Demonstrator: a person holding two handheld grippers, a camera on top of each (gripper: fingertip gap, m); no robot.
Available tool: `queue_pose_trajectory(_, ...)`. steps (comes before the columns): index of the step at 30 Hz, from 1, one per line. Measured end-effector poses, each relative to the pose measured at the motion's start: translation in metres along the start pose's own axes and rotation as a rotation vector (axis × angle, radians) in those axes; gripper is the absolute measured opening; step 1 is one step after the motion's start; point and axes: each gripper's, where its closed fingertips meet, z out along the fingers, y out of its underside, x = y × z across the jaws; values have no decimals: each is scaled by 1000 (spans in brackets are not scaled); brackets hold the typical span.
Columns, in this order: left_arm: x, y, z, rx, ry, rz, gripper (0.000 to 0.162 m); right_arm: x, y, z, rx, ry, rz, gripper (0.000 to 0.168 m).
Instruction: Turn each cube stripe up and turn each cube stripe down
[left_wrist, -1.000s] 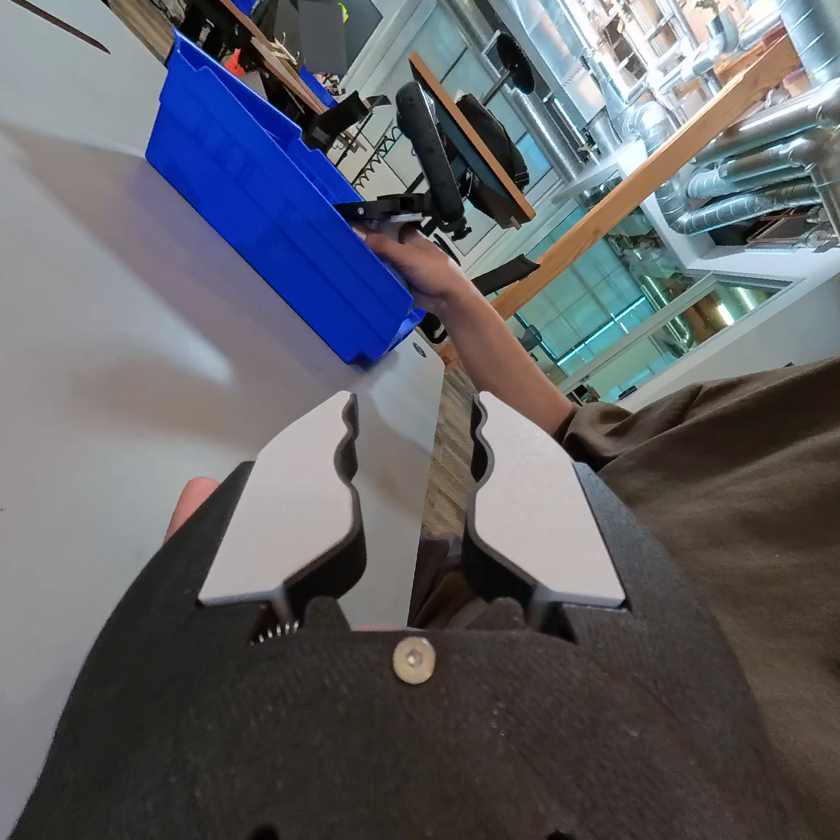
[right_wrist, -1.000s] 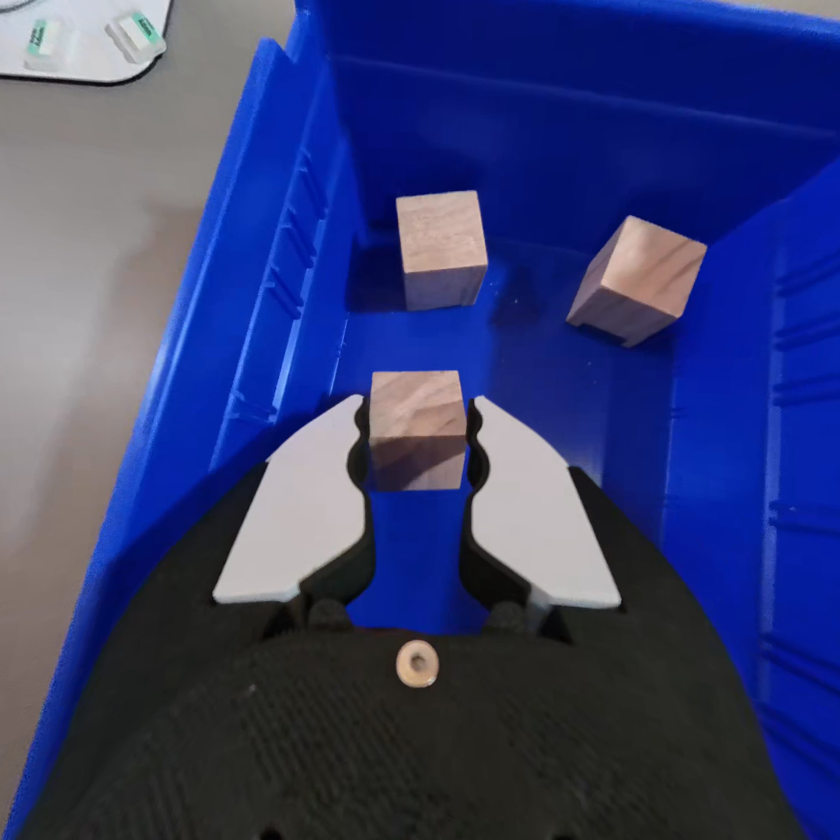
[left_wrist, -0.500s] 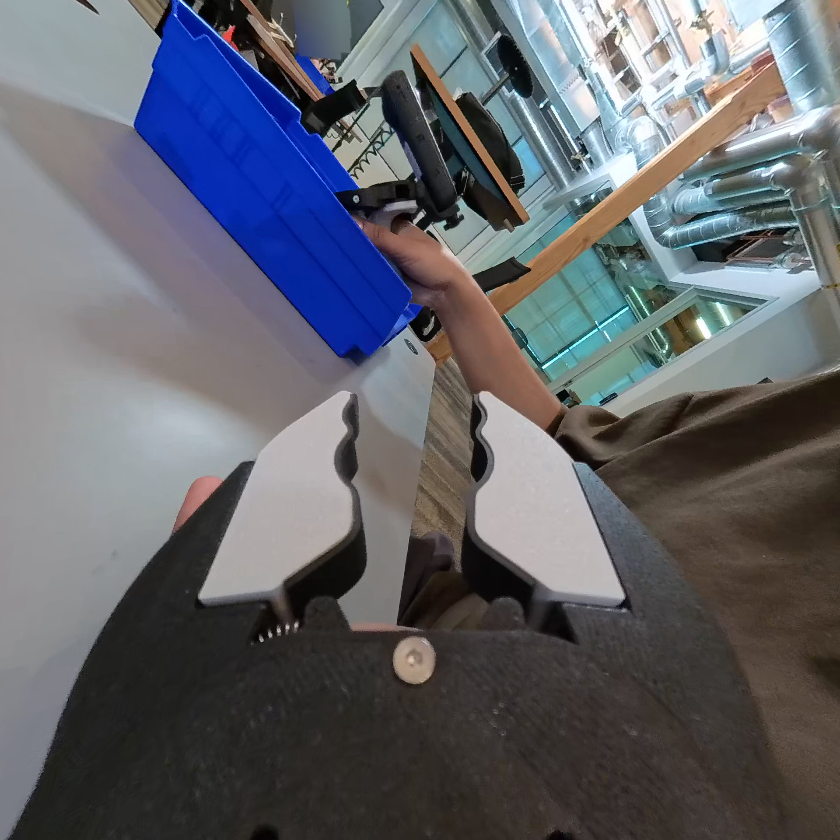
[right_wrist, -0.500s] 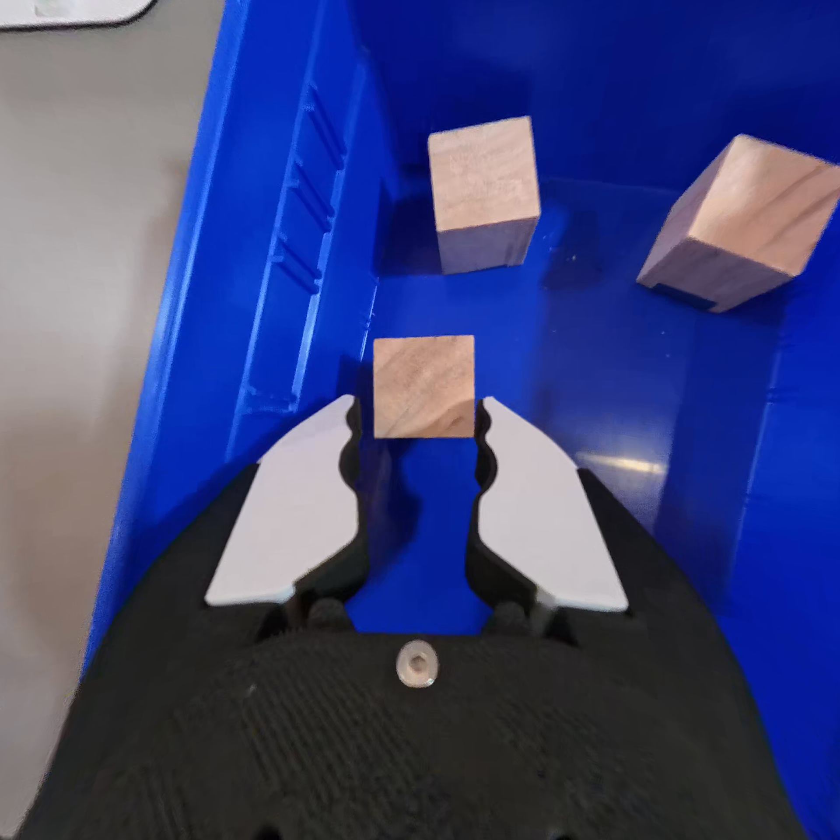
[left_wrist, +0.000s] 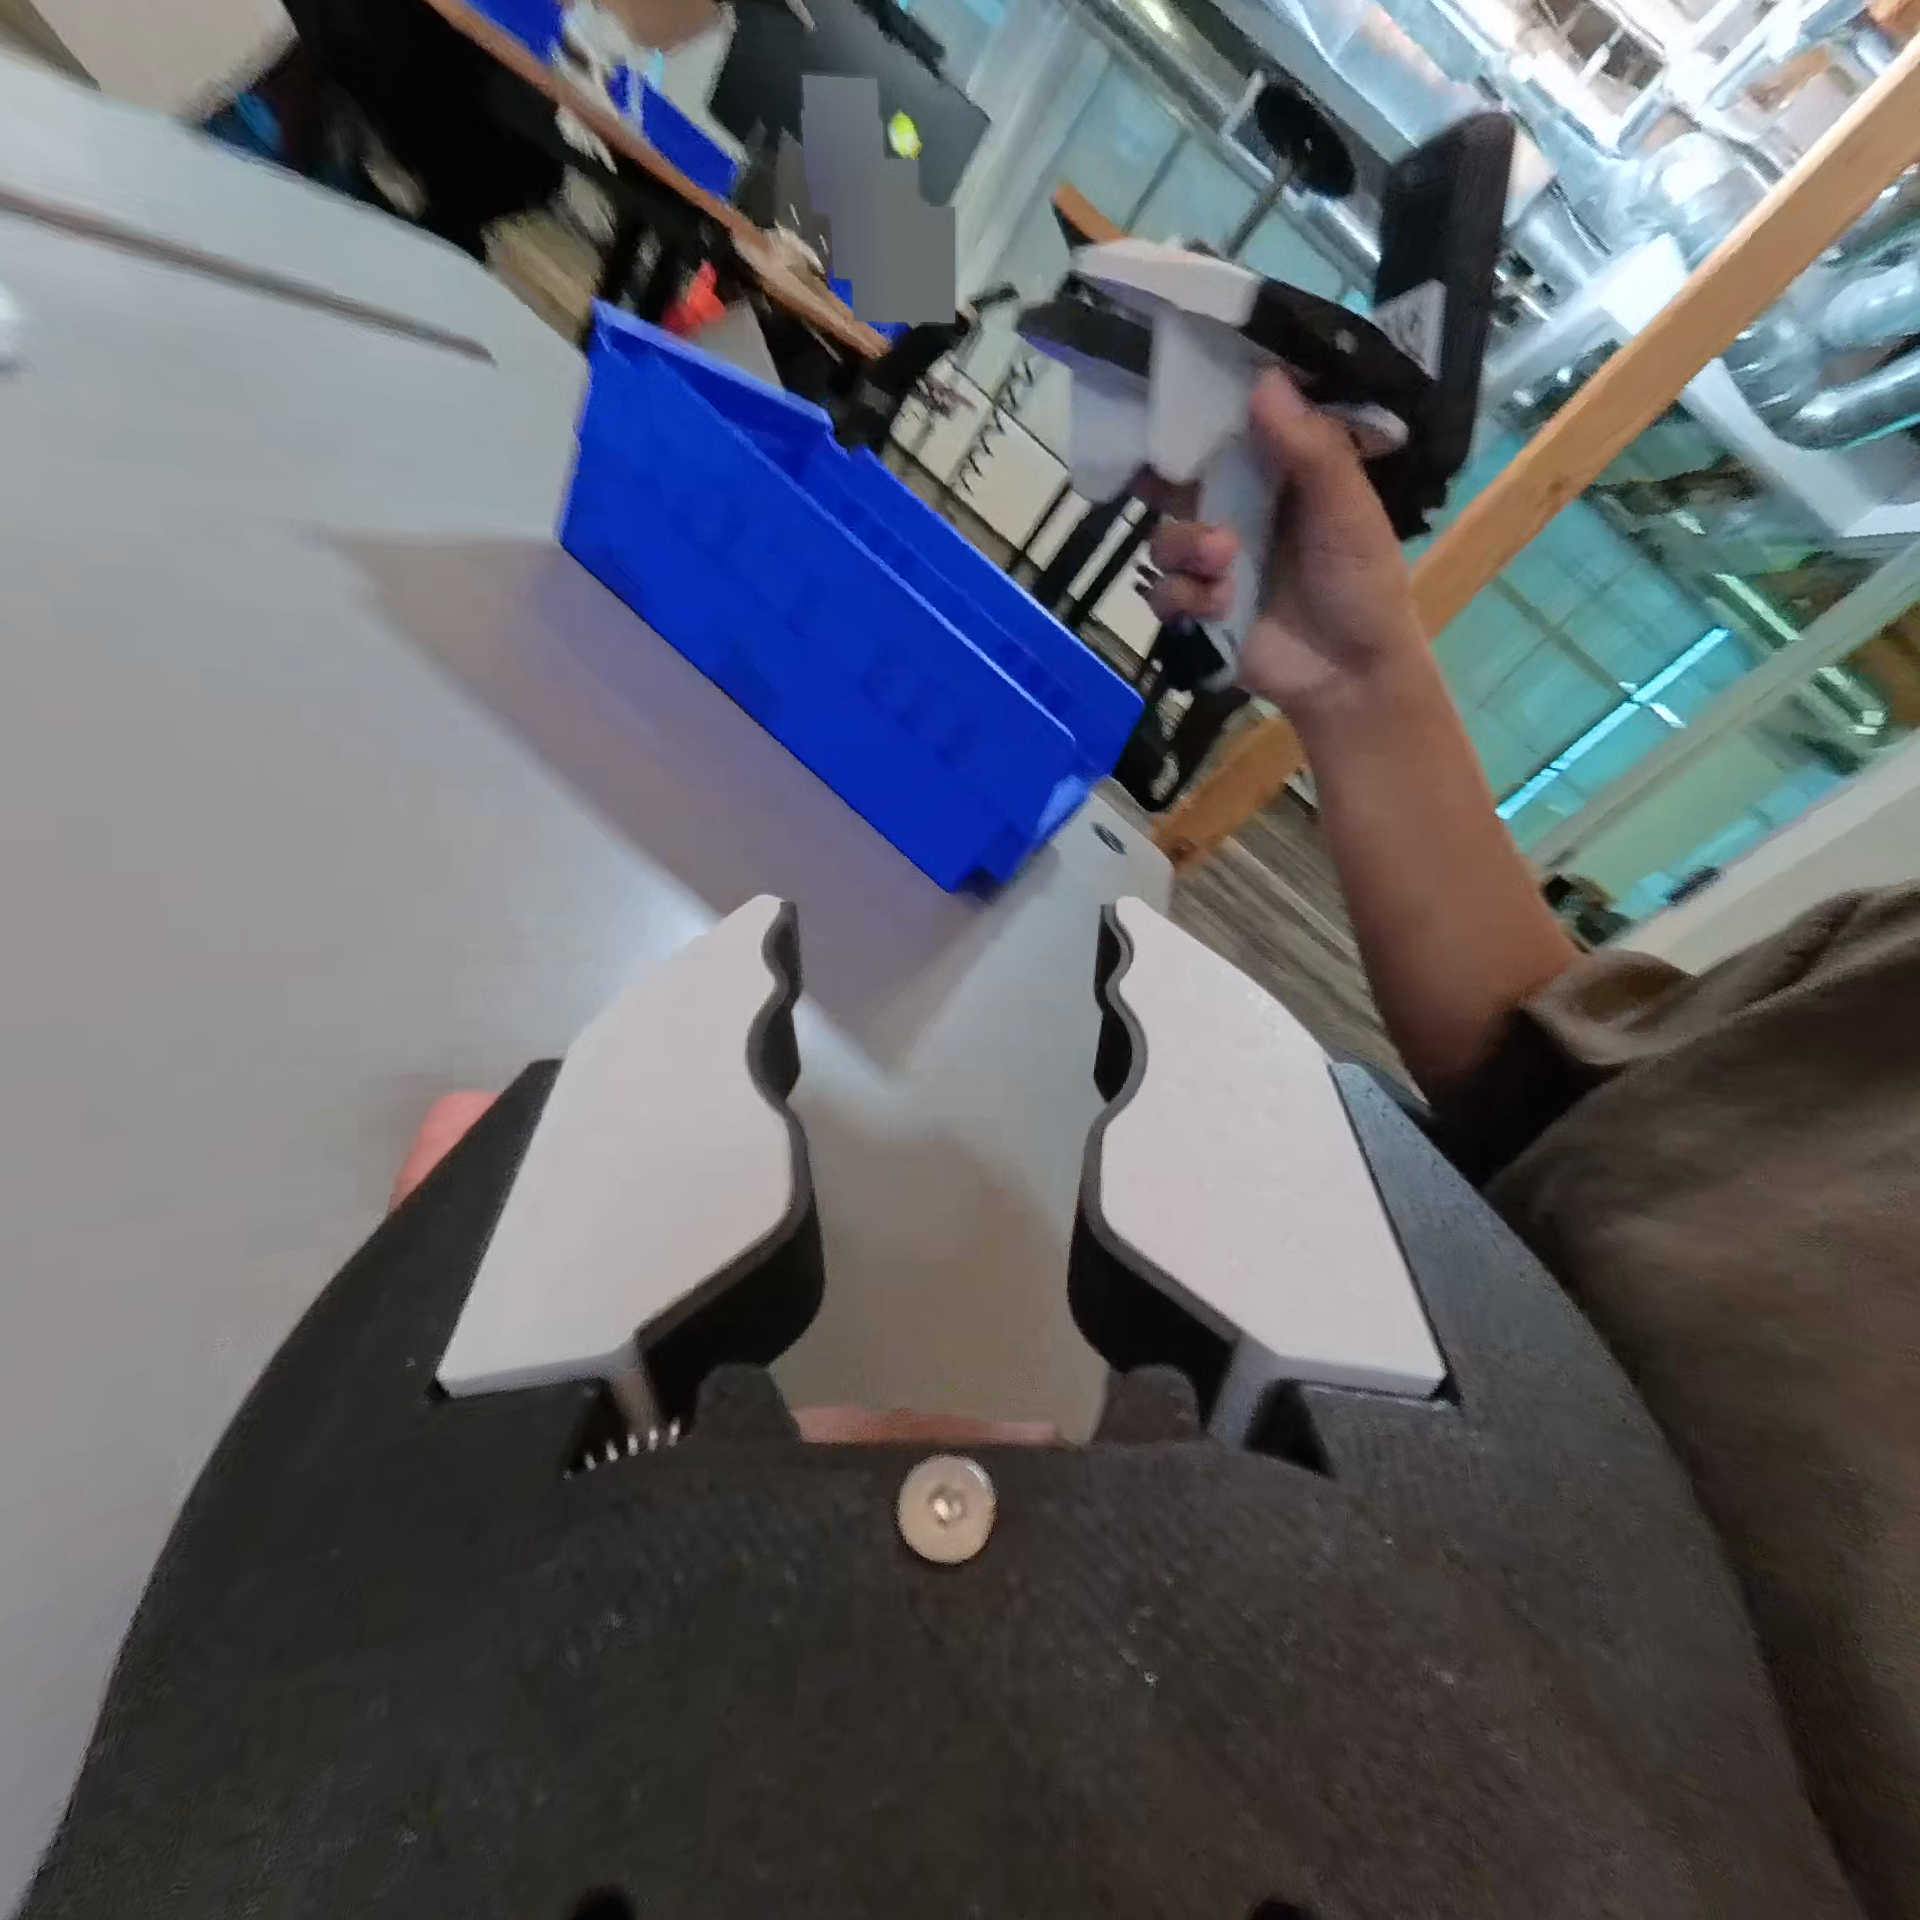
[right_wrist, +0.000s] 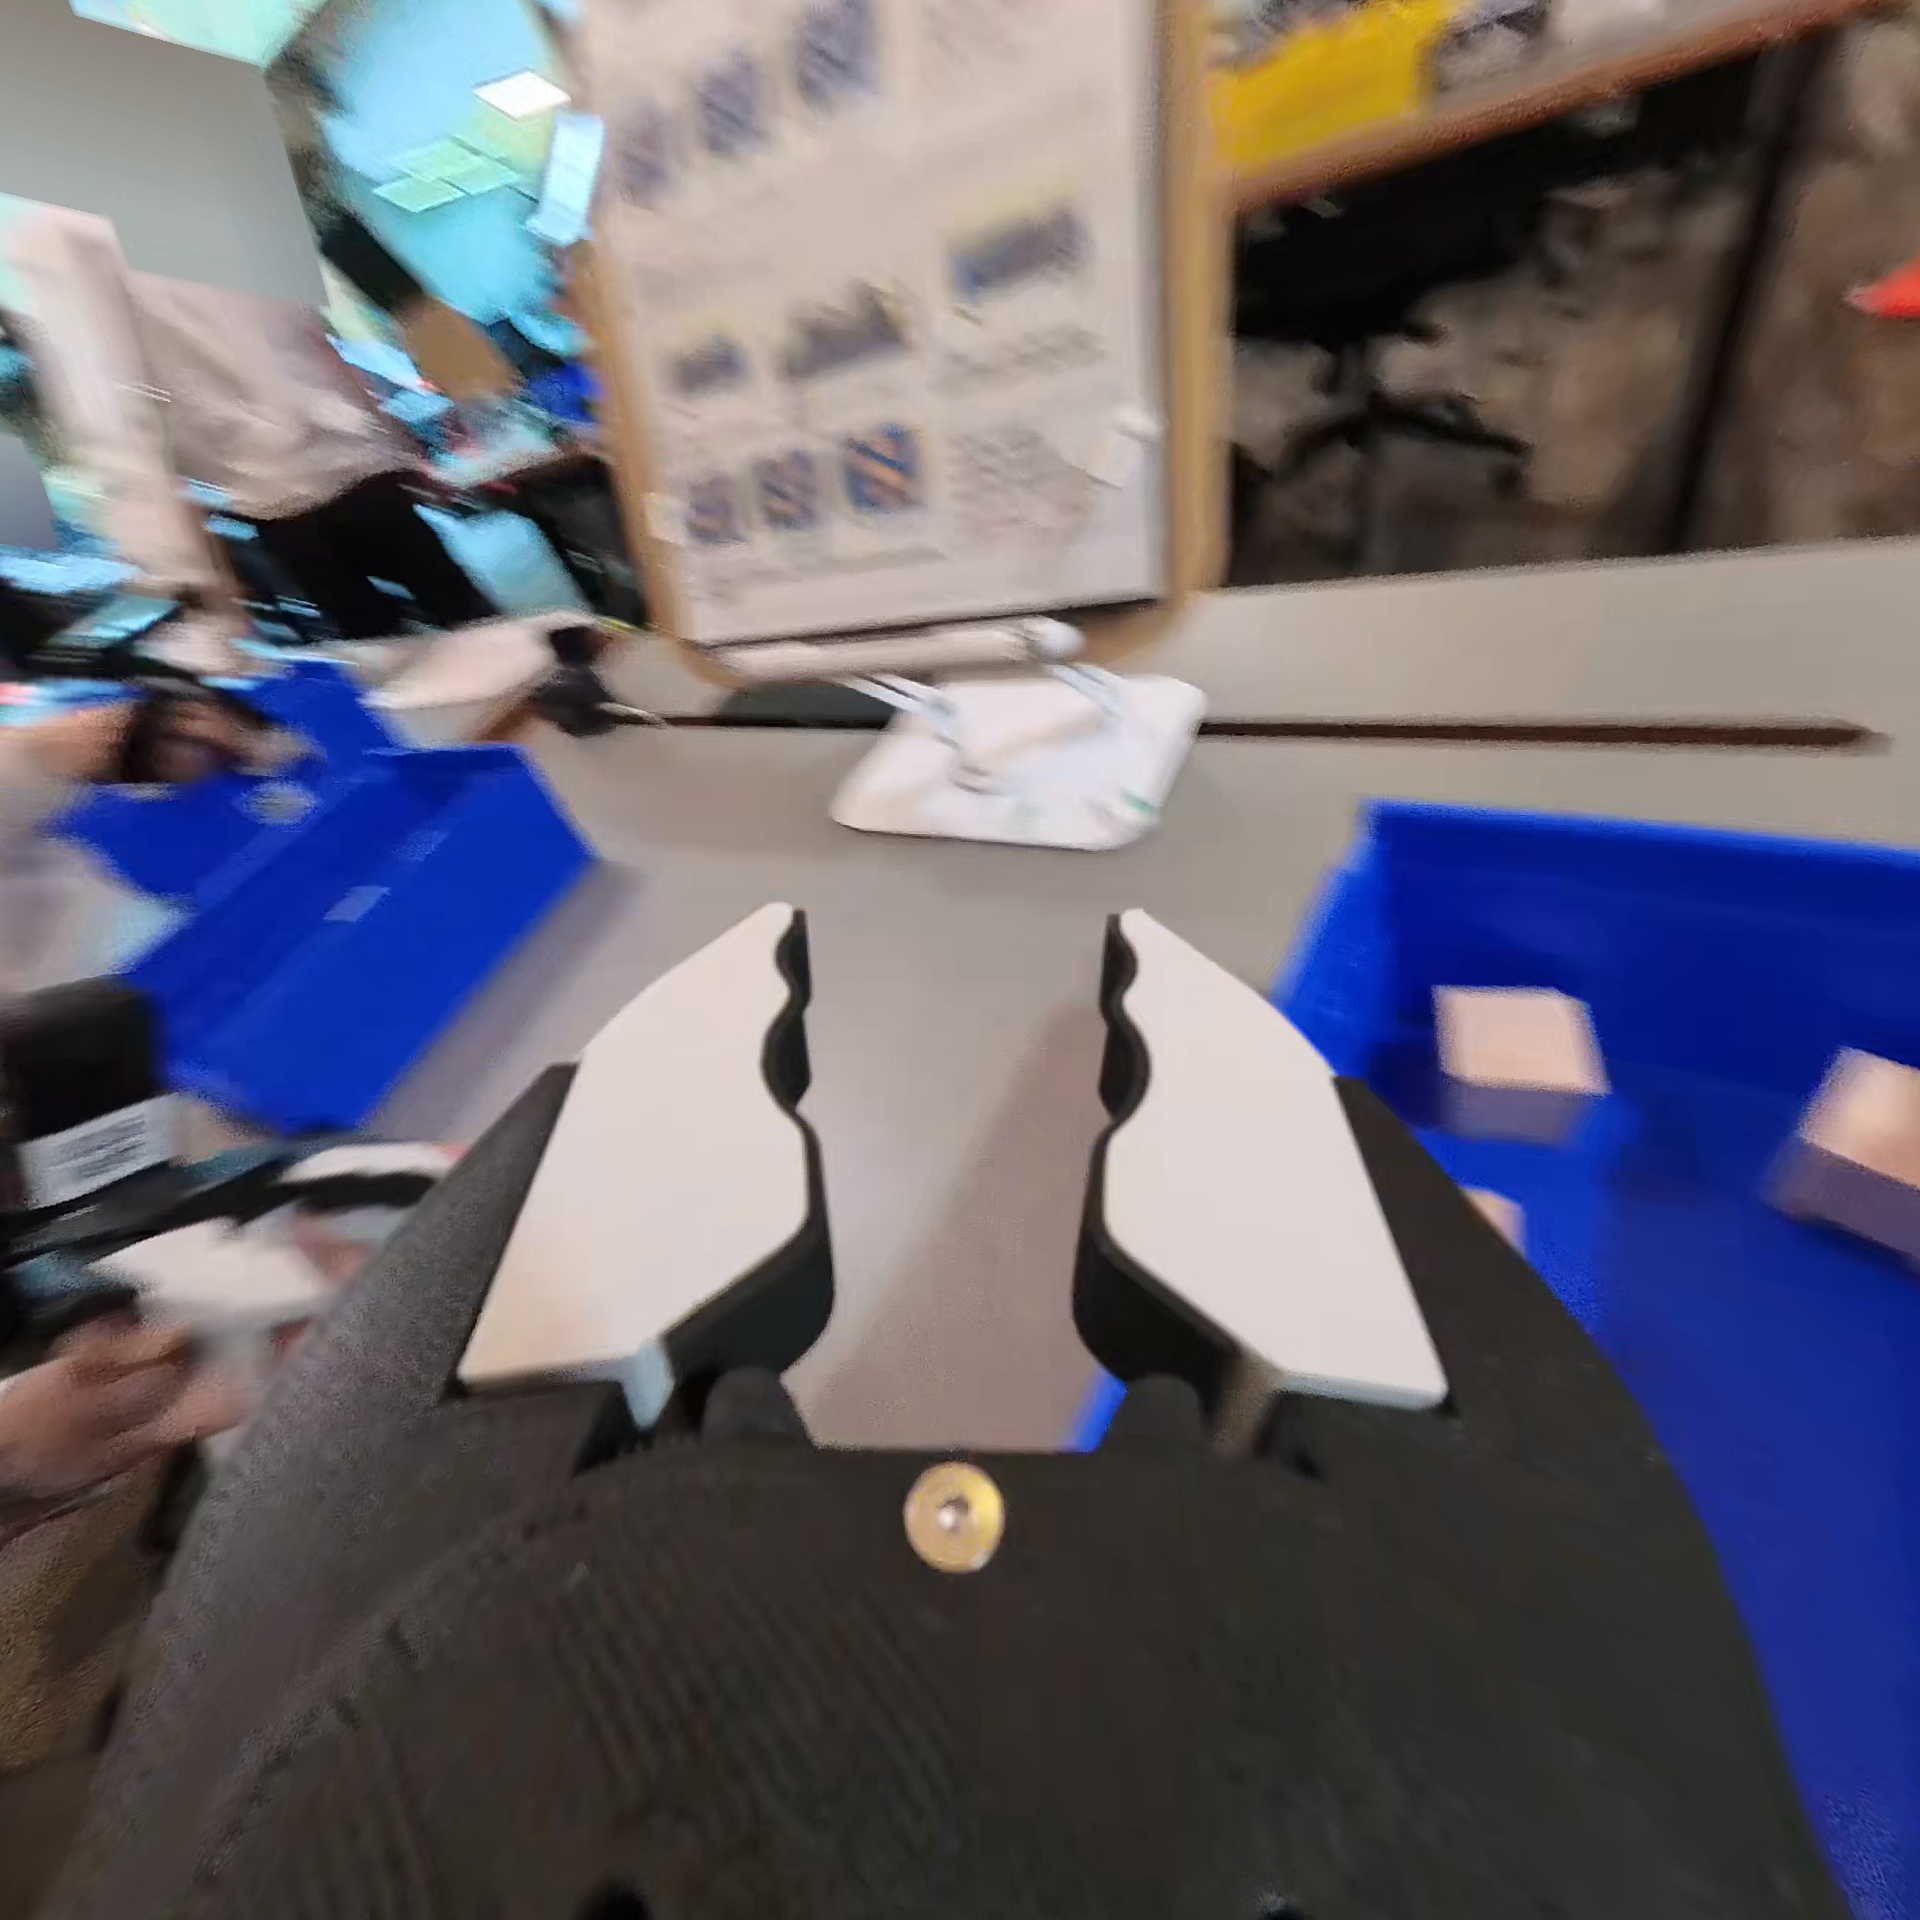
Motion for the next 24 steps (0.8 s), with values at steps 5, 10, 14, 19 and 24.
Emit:
queue_pose_trajectory(5,-27,-88,-62,229,-227,181,64,-114,22,2,128,-396,59,50)
queue_pose_trajectory(10,-124,-177,-202,334,-847,142,69,-158,97,9,31,-523,67,50)
queue_pose_trajectory(14,-221,-184,-264,201,-1088,35,72,-167,109,7,11,-561,113,51)
queue_pose_trajectory(19,-319,-134,-294,-105,-1296,-166,73,-168,111,2,12,-587,175,52)
queue_pose_trajectory(24,-356,-104,-304,-263,-1400,-178,64,-162,115,0,9,-579,196,52)
